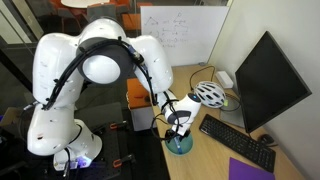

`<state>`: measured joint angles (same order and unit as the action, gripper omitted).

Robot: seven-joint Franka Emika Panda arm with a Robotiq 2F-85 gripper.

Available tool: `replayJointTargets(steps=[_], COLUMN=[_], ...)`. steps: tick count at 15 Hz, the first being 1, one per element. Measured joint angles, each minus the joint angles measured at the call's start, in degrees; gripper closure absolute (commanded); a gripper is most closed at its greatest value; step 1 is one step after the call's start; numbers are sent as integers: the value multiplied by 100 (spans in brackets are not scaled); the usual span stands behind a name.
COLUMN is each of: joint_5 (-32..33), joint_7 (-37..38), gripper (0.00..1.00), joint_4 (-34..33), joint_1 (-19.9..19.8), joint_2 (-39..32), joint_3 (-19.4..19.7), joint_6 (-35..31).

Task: Pick the marker from the bowl and put it on the table

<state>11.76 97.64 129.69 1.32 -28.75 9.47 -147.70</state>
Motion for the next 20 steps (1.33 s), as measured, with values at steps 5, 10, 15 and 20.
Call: replayJointTargets(steps=[5, 10, 15, 20], joint_5=[-10, -12, -4, 2], joint_7=[-105, -209, -209, -745], gripper=[68, 99, 95, 95], joint_4=[-253, -355, -332, -81], joint_1=[166, 289, 527, 653], joint_2=[-312, -400, 41, 1634], joint_3=[77, 111, 295, -38], joint_6=[0, 0, 158, 1556])
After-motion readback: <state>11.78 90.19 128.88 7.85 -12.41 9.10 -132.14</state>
